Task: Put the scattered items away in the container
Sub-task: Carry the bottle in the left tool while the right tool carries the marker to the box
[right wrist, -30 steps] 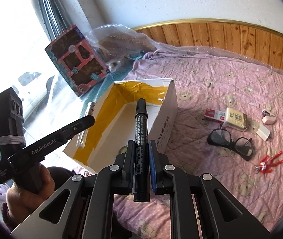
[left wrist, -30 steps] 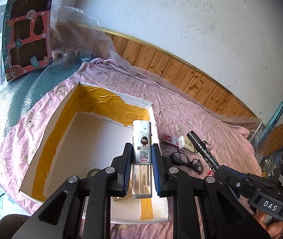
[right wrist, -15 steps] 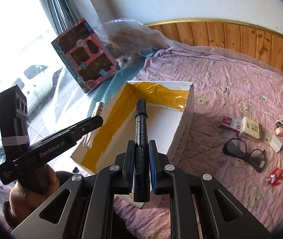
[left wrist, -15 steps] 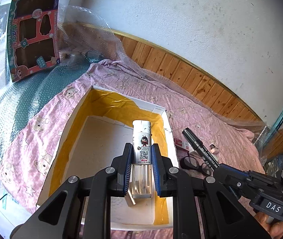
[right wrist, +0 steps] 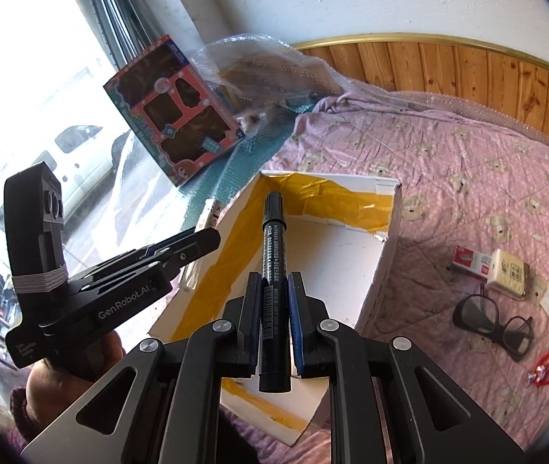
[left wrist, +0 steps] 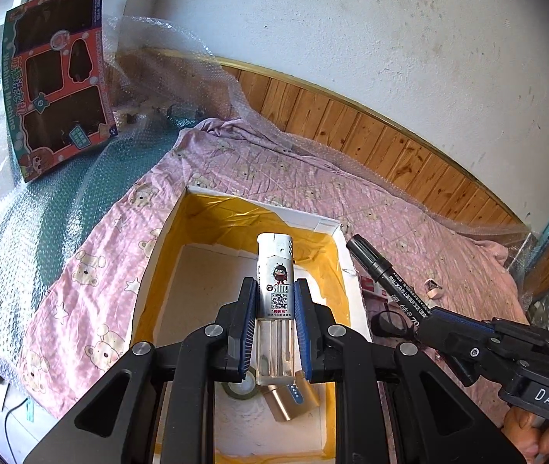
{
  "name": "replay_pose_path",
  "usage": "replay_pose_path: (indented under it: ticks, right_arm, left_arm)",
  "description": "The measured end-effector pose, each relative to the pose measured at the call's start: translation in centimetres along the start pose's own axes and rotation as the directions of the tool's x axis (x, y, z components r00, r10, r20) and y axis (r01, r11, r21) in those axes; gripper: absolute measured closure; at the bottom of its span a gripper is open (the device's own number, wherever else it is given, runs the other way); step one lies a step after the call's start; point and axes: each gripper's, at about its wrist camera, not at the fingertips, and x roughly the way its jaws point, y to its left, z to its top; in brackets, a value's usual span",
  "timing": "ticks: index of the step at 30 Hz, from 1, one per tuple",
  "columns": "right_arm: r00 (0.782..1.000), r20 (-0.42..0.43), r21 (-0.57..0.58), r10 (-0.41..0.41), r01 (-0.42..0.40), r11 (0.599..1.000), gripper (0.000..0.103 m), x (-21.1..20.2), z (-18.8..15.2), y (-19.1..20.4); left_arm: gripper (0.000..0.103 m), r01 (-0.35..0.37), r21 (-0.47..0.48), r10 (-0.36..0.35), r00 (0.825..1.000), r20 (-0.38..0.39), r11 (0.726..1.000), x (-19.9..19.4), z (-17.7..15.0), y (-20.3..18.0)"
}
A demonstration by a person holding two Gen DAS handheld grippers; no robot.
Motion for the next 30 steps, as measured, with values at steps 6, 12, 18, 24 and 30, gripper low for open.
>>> replay_pose_path:
  ticks: [6, 12, 18, 24, 30]
  right_arm:
    - [1.0, -0.019, 0.009, 0.005, -0.005, 1.0, 0.089, 1.3, 1.1, -0.2]
    - [0.999, -0.032, 0.032, 0.012, -0.011, 0.999, 0.089, 2.4, 2.1, -1.0]
    - [0.998, -0.063, 0.068, 0.015, -0.011, 0.998, 0.089, 4.2, 3.2, -2.3]
    - [0.995, -0.097, 0.098, 0.008, 0.002, 0.995, 0.089, 6.4, 3.9, -3.5]
    - [0.988, -0.151, 0.161, 0.03, -0.005, 0.987, 0.089, 9.4, 4.3, -5.0]
  left_arm:
    - [0.083, -0.01, 0.036, 0.011, 1.0, -0.007, 0.999, 0.7, 1.3, -0.3]
    - [0.083, -0.005, 0.048, 0.006, 1.0, -0.025, 0.999, 1.6, 2.3, -0.1]
    - [0.083, 0.003, 0.055, 0.0, 0.998, -0.068, 0.998, 3.5, 3.1, -0.2]
    - [0.083, 0.011, 0.053, -0.005, 0.992, -0.127, 0.999, 6.0, 3.7, -0.1]
    - [0.083, 0.01, 0.015, -0.007, 0.977, -0.213, 1.0, 9.2, 3.9, 0.8]
